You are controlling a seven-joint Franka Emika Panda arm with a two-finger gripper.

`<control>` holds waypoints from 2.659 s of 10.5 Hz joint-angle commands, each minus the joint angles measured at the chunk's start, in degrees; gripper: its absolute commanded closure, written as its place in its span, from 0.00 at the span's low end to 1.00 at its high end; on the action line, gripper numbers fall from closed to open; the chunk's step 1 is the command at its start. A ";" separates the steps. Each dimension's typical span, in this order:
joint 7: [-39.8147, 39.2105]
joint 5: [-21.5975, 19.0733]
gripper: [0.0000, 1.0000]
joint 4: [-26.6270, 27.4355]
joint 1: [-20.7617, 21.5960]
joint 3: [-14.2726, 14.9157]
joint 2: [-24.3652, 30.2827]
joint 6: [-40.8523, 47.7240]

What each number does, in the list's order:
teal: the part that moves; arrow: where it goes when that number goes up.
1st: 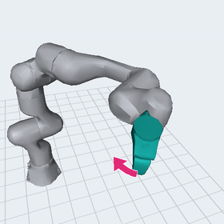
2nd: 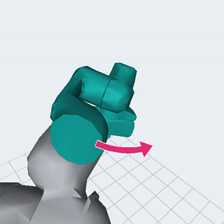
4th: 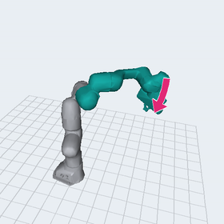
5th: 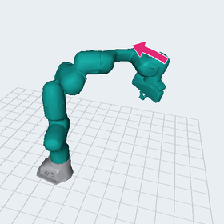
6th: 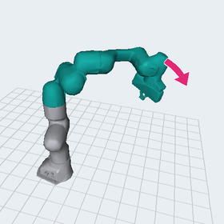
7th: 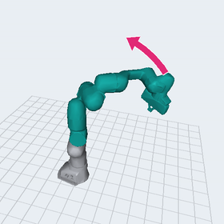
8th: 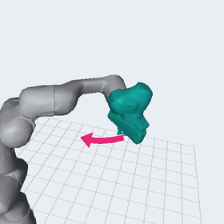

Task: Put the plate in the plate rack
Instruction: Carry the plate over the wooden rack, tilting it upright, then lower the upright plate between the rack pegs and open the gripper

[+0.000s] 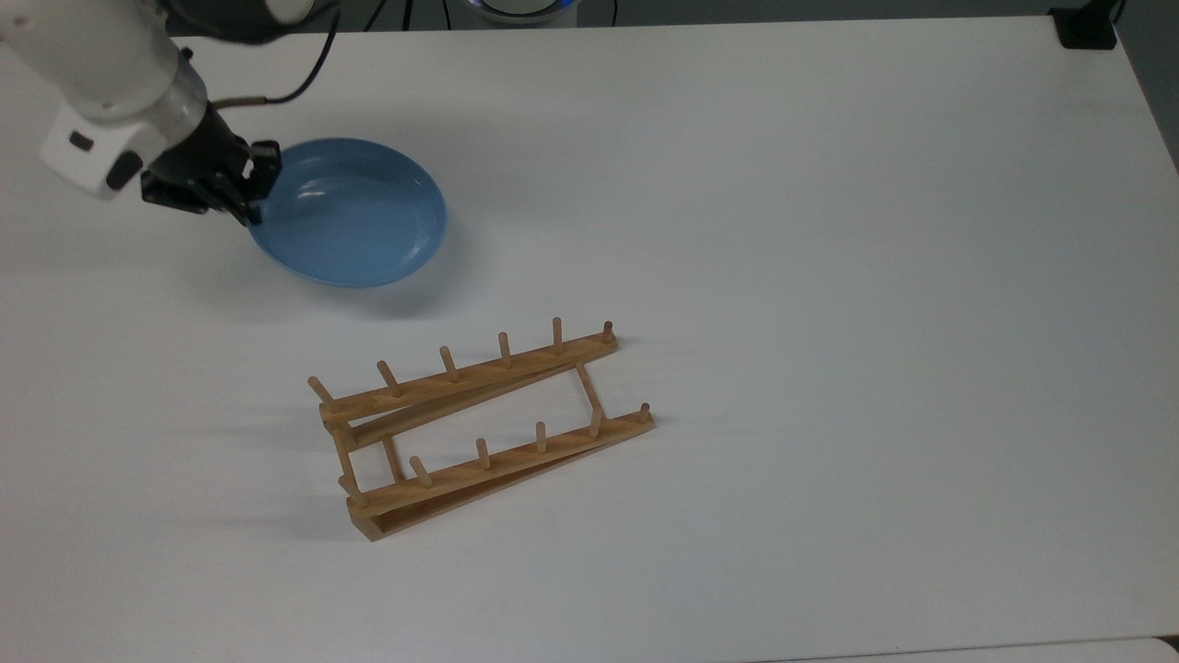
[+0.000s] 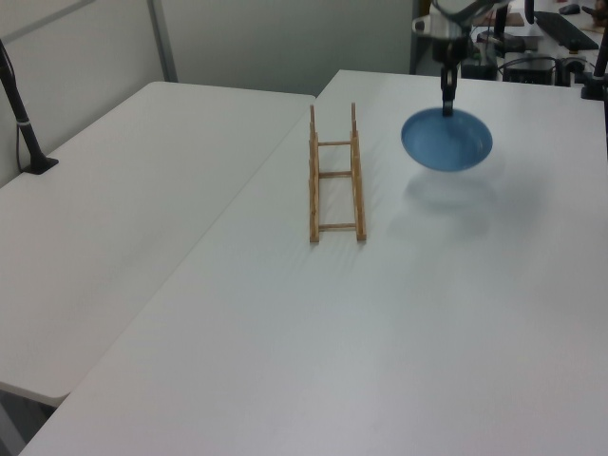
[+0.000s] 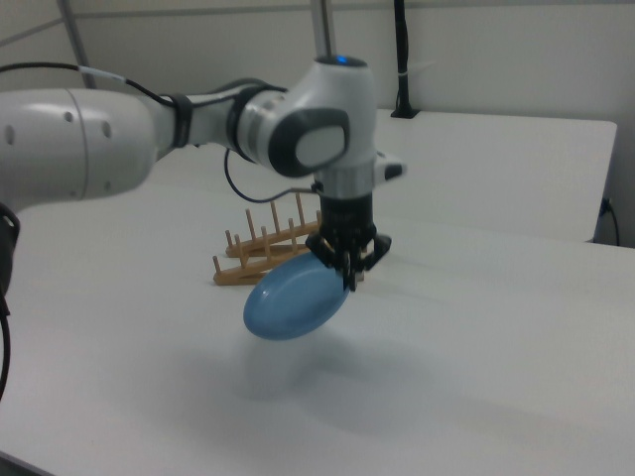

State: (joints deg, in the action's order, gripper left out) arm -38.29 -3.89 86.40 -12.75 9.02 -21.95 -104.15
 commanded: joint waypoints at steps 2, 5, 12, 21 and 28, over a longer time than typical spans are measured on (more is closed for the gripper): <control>8.19 12.13 1.00 -4.55 7.11 1.00 6.38 -2.88; 22.23 26.85 1.00 -7.98 15.00 1.26 6.39 -8.24; 48.02 54.85 1.00 -12.56 22.33 1.35 0.51 -14.75; 57.18 64.09 1.00 -15.12 24.78 0.83 -7.67 -15.03; 61.21 64.18 0.84 -13.80 25.31 -0.32 -10.57 -15.29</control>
State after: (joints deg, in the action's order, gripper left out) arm 19.03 58.85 72.36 12.30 8.75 -31.95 -118.57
